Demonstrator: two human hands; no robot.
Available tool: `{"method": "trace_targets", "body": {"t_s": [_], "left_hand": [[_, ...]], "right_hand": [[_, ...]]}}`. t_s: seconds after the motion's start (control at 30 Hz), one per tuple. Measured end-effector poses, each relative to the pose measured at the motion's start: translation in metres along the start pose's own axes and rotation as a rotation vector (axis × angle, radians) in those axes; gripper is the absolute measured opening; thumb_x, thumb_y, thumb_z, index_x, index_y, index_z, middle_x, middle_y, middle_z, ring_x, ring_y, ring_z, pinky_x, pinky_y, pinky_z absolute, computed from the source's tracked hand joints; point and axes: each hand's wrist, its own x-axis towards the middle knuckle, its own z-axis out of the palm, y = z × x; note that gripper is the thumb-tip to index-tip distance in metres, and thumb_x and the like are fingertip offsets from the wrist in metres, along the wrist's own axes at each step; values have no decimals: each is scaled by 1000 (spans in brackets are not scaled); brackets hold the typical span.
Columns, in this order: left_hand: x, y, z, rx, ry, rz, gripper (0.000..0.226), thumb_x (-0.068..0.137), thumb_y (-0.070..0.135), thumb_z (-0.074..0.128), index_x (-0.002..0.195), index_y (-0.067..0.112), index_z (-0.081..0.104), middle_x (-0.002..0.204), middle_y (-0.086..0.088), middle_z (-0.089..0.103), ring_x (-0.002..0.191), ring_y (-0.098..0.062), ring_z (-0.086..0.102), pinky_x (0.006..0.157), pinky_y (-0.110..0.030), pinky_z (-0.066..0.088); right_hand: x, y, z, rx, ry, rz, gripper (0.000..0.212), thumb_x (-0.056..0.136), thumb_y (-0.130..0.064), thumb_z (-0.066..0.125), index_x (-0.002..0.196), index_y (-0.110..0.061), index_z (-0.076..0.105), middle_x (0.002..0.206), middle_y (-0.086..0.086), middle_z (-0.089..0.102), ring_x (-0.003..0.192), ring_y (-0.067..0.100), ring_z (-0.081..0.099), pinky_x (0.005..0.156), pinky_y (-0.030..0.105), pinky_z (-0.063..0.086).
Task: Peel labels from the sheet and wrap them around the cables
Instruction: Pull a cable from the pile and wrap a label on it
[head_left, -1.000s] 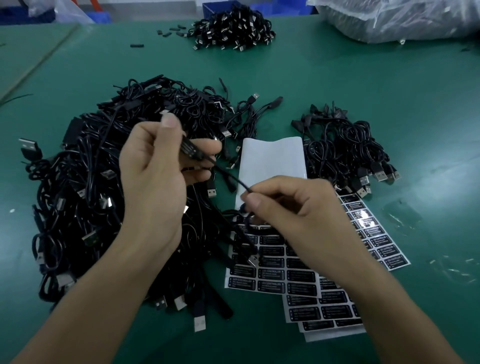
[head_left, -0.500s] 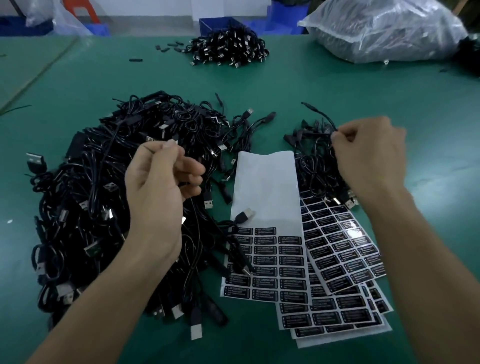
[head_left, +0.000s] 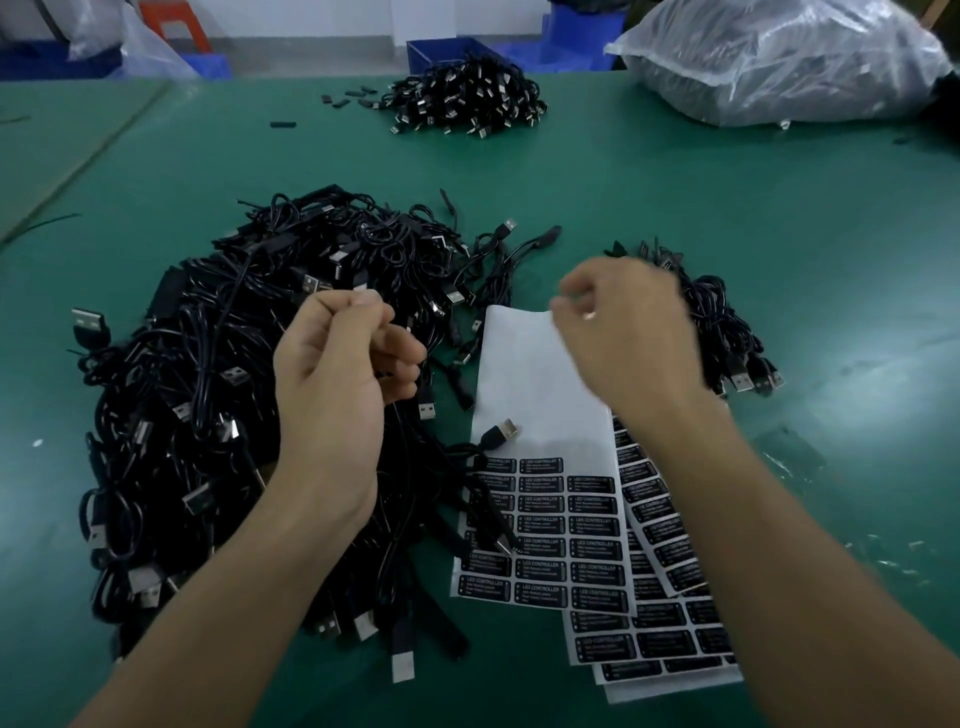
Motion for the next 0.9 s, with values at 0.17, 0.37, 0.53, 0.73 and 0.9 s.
{"method": "trace_targets", "body": {"t_s": [0.17,0.37,0.53,0.73,0.9], "left_hand": [[1,-2,-1,12,-12,33,37,105,17,44,69,17,54,53,5,55,50,-10,47,49,-22,40],[0,1,-2,-41,-67,14,47,103,22,43,56,18,44,42,6,33,36,-9,22,36,-20,17],[-6,5,3,-19,-231,-154,55,101,16,44,46,20,37,38,6,26,32,-7,18,34,-13,18],[-12,2,10,18,-392,-412,48,100,21,45,53,17,36,41,5,27,31,-6,19,35,-12,17],[-11,1,10,17,-376,-417,47,99,20,45,53,18,37,40,5,29,32,-6,19,35,-12,17]], "right_hand": [[-22,-49,32,176,-346,-78,17,97,-36,61,97,-24,72,90,-2,70,78,19,66,75,39,58],[-26,-73,49,215,-403,-63,14,92,-30,61,97,-19,69,94,4,67,85,27,63,78,42,56],[-16,-67,54,241,-264,-23,29,92,-14,52,118,-24,59,114,2,51,104,26,52,88,41,48],[13,-61,62,278,-374,-38,48,99,-11,50,143,-30,51,141,9,53,129,28,44,108,33,34],[21,-59,66,472,-287,91,30,99,-9,53,125,-12,68,128,5,67,110,18,59,84,5,41]]}}
